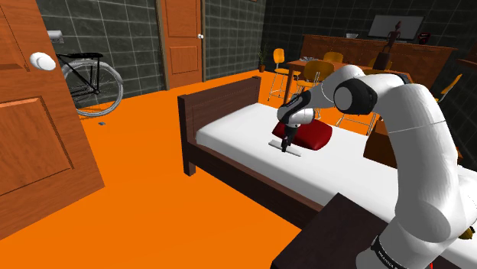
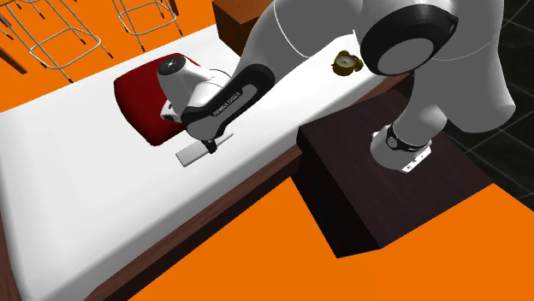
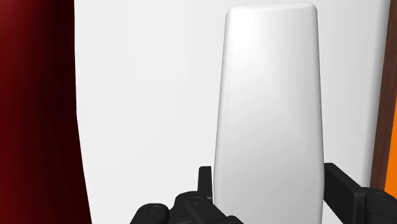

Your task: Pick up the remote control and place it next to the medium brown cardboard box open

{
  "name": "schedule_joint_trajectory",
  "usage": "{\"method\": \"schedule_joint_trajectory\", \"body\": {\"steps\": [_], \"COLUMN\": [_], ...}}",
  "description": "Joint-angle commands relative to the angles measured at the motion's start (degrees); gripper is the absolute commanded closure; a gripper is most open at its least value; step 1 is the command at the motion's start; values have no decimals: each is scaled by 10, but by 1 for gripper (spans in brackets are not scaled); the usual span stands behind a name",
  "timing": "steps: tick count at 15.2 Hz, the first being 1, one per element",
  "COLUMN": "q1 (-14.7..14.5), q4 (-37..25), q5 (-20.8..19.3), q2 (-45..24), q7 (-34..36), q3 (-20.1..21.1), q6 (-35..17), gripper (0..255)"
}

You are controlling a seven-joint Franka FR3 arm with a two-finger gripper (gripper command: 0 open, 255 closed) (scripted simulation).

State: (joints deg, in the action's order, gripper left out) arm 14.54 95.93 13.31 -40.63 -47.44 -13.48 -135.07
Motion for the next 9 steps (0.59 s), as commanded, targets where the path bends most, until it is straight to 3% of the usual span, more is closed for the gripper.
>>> {"method": "schedule_joint_trajectory", "body": {"steps": [1,9], "q1": [-1,-8], "q4": [3,3], "q5": [-3,-14], "q2": [13,53], "q7": [1,8], "q3": [-3,-12], "q6": [9,50], "gripper": [255,255]}}
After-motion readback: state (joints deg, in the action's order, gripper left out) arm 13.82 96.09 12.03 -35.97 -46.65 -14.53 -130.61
